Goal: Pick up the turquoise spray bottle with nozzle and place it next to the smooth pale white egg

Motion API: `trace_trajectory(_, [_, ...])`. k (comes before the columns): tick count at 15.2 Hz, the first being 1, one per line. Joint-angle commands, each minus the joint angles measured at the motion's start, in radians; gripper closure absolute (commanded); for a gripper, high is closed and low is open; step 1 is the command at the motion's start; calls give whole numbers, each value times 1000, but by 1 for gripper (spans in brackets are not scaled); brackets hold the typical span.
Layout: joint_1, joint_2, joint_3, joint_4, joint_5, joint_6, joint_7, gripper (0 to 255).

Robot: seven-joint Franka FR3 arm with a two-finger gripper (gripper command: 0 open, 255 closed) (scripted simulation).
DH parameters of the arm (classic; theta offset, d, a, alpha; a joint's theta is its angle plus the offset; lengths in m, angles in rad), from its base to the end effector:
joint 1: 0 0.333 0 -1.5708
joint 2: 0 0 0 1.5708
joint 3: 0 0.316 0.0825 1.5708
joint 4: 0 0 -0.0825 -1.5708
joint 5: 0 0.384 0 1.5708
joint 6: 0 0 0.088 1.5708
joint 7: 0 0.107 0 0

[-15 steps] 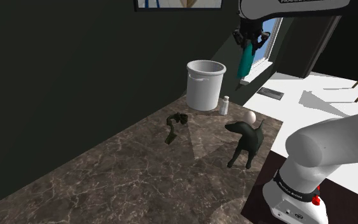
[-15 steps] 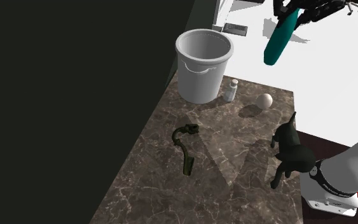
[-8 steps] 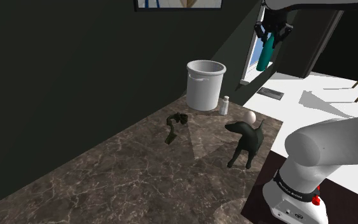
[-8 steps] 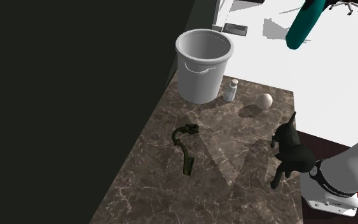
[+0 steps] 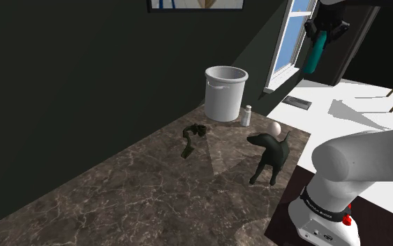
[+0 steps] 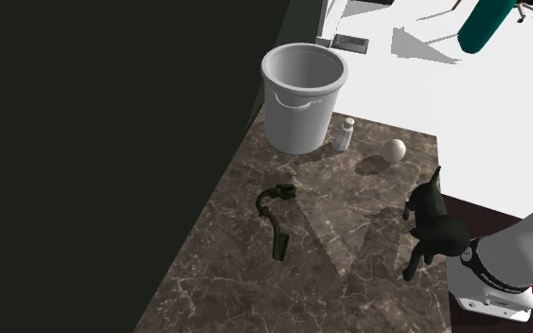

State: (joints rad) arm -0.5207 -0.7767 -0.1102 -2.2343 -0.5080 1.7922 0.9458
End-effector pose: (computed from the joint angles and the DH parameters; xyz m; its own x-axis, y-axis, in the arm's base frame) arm 0.2322 -0.2410 0.6748 0.0344 -0.8565 0.5149 -0.9991 -0.0431 -0.0050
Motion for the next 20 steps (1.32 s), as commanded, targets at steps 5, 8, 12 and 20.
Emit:
trace_trajectory(5, [-4, -25, -16, -87, -18, 61, 17, 255])
trace_trajectory(8, [-6, -37, -21, -133, -26, 93, 31, 255])
trace_trajectory(12, [-10, -50, -28, -192, -38, 136, 50, 255])
trace_trajectory(20, [-19, -66, -42, -305, -68, 225, 90, 255])
